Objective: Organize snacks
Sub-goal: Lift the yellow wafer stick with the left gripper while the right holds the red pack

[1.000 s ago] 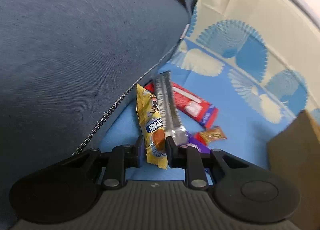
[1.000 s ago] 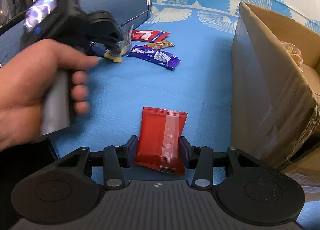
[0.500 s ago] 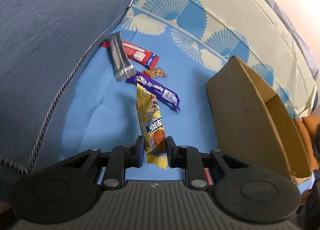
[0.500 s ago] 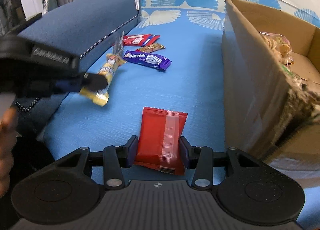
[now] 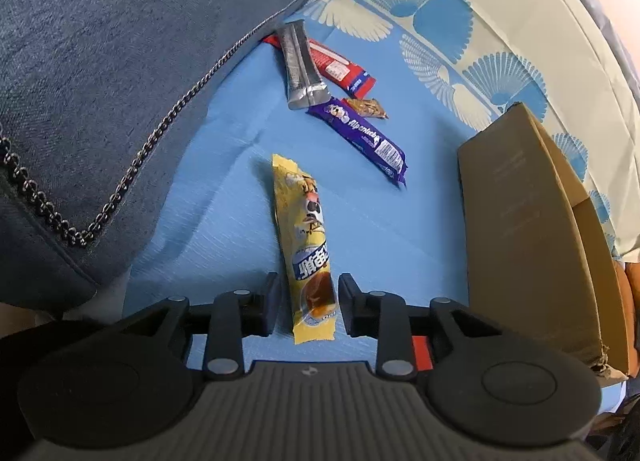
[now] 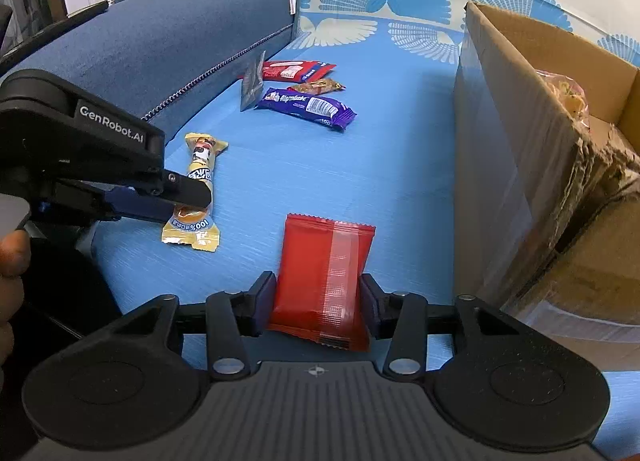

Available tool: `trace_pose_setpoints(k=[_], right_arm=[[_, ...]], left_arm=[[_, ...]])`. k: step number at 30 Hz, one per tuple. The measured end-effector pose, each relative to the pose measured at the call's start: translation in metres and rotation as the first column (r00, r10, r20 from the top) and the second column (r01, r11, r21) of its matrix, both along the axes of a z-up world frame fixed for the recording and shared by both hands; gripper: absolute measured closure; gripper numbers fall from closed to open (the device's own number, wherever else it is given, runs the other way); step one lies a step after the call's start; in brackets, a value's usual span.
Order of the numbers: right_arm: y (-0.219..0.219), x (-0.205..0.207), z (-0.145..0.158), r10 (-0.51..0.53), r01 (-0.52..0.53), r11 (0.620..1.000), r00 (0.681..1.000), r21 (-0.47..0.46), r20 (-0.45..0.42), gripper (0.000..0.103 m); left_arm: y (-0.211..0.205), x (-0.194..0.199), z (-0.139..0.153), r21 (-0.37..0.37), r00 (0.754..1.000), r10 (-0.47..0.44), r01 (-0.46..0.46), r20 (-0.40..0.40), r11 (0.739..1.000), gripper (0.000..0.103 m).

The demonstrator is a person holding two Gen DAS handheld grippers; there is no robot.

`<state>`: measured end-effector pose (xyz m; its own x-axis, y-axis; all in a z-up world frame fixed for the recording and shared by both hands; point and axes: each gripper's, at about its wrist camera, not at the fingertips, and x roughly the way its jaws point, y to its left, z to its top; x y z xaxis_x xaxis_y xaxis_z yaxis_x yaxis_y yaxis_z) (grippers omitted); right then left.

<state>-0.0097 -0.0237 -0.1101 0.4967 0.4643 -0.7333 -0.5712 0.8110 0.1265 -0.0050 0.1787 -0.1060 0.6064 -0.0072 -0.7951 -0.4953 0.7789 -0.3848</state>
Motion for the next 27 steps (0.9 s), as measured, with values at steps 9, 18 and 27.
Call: trace_pose_setpoints(k=[9,18,27], right_arm=[[0.005,-0.004,-0.003,0.008,-0.008,0.999,1.0,-0.032,0.017,0.053],[0.003,-0.005,-0.004,0.003,-0.002,0.999,1.0,-0.037,0.015,0.053],[0.004,-0.006,-0.002,-0.01,0.011,0.999,0.999,-0.046,0.036,0.057]], left_arm=[[-0.006,0.006,-0.002,0.041,1.0,-0.016,0.017,-0.009,0.999,0.064],[-0.008,0.008,-0.003,0.055,1.0,-0.02,0.021,-0.013,0.998,0.065],[-0.013,0.009,-0.002,0.081,0.999,-0.042,0.042,0.006,0.996,0.077]])
